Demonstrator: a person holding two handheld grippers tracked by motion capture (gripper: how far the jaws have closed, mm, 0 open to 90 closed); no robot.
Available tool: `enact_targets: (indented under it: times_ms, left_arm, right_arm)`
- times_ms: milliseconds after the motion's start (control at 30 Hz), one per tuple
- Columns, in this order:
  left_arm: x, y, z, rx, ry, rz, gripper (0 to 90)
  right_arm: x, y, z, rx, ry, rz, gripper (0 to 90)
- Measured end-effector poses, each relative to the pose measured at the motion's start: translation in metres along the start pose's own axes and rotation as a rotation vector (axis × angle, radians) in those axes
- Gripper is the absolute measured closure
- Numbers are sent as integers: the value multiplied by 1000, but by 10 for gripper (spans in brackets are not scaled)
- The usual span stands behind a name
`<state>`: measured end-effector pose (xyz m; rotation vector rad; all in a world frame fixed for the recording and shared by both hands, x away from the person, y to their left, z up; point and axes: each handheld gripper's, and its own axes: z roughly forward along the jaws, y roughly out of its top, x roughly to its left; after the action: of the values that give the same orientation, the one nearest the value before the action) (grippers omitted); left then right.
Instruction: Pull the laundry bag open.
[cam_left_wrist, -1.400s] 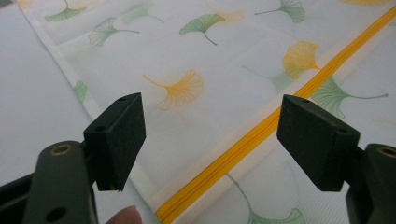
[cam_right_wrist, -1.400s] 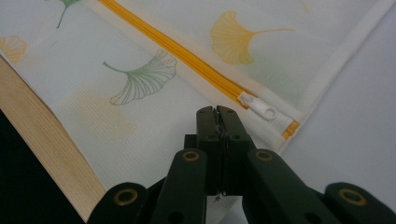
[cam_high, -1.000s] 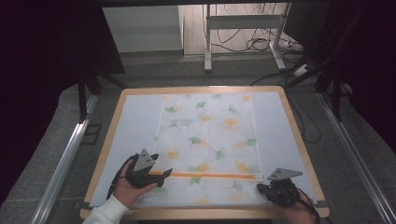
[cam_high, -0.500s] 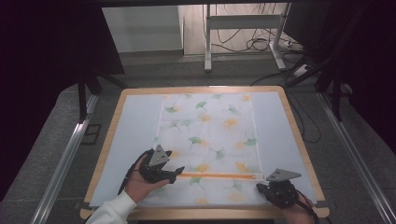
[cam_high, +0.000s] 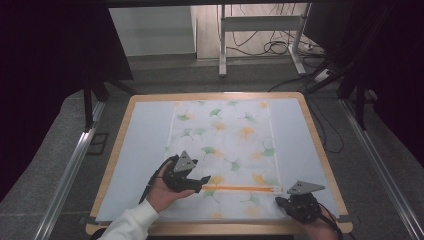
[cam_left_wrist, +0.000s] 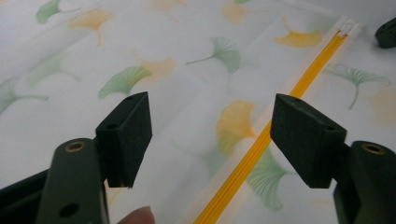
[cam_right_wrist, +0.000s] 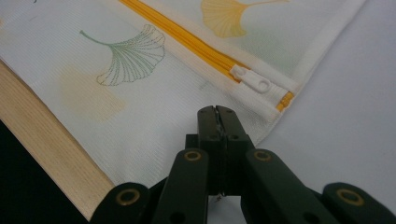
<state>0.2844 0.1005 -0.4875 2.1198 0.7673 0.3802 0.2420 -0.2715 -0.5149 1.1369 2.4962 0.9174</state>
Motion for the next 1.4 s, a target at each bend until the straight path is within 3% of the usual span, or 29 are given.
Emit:
enact_targets:
  times_ms: [167, 400, 900, 1067, 1133, 1233, 1400]
  left_arm:
    - [-13, 14, 15, 6, -24, 32, 284]
    - [-25, 30, 33, 16, -74, 28, 265]
    - [-60, 58, 67, 42, -149, 64, 351]
    - [-72, 67, 82, 50, -174, 84, 383]
    - [-80, 69, 91, 62, -189, 117, 400]
    - [-84, 71, 99, 76, -190, 137, 417]
    - [-86, 75, 112, 97, -203, 128, 430]
  right_arm:
    - [1, 1, 0, 3, -1, -15, 887]
    - [0, 1, 0, 1, 4, -19, 885]
    - [0, 0, 0, -3, 9, -11, 882]
    - [2, -1, -1, -1, 12, -12, 882]
    - [2, -1, -1, -2, 17, -12, 882]
    - [1, -1, -1, -4, 22, -12, 881]
    - [1, -1, -1, -3, 28, -11, 881]
